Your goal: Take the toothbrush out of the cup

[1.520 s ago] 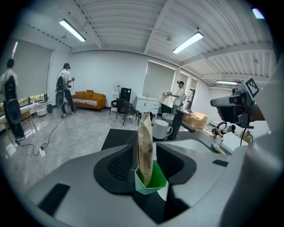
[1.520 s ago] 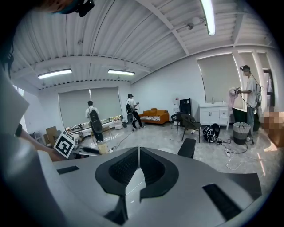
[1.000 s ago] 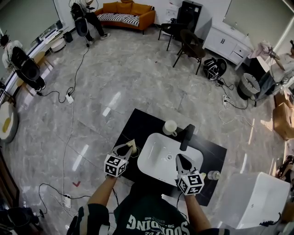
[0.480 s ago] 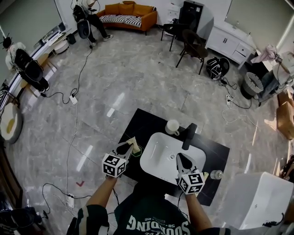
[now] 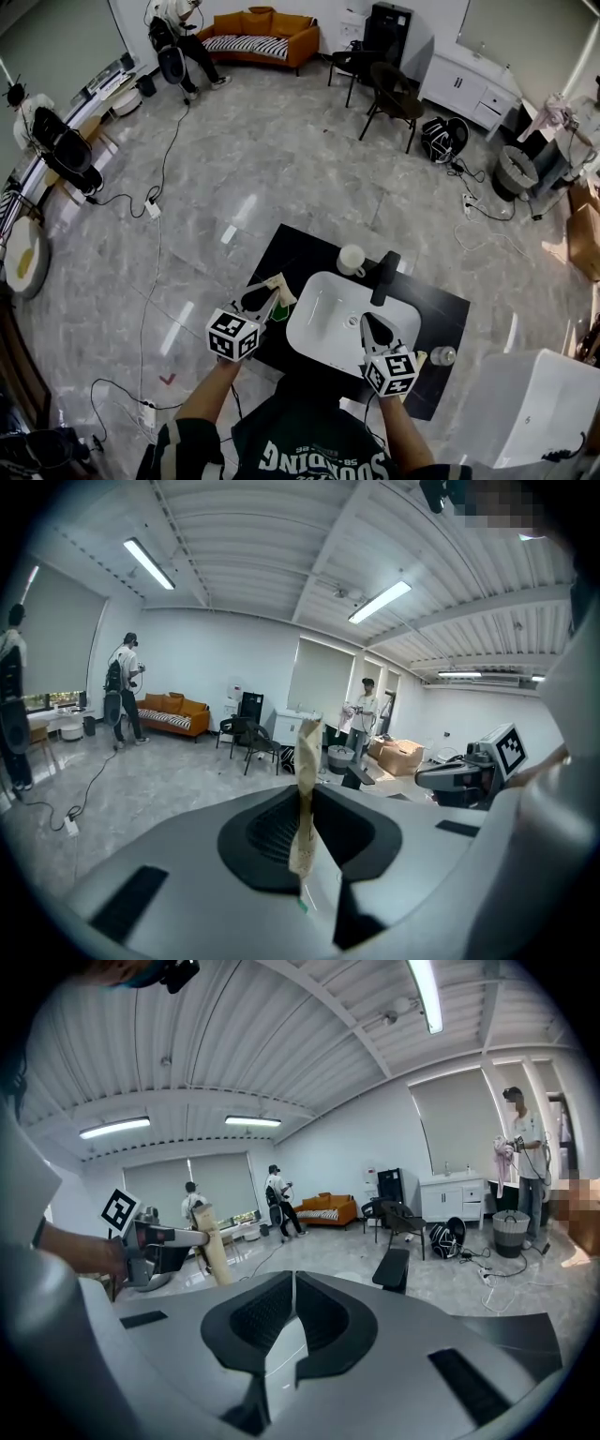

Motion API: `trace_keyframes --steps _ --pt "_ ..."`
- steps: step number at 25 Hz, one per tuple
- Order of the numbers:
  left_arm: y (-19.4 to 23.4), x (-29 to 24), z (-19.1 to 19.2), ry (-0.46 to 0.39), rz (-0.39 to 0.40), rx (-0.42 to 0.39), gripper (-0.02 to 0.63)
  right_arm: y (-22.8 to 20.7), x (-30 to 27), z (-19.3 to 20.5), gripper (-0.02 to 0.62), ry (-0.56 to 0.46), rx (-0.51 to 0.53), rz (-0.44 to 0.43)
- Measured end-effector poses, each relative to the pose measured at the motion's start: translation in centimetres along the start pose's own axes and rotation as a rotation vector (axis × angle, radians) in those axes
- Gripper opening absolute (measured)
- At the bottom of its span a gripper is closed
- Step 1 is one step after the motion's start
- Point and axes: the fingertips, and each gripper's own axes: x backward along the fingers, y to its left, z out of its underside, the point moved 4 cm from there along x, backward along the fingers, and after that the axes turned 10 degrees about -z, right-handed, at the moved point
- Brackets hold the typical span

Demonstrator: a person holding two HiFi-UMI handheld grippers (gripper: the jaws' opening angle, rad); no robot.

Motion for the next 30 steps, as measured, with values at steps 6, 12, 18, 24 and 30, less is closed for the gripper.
trace_keyframes --steps 6,12,18,24,30 --pt "-3.0 -2.3 0.0 0.02 0.084 -0.012 0.052 -1.1 1.6 0.0 0.041 -0.014 -0.007 0.046" --pt "-7.7 -5.3 0.2 0.04 0.206 -0.029 0.052 -3.1 4.3 0.7 0.041 -0.034 -0.027 0.126" --pt "-12.9 -7.9 0.2 0.061 0.326 -0.066 0.052 -4.8 7.6 1.5 0.041 -0.05 -0.053 0.209" --pt "-18.8 -10.2 0.6 0.085 0.447 -0.111 0.052 -6.9 12.4 2.7 0.041 -0.081 -0.086 0.318" --pt "-24.7 -11.7 0.9 0.112 0.566 -0.146 0.052 -8.1 16.9 3.7 0.041 -0.103 -0.12 0.42"
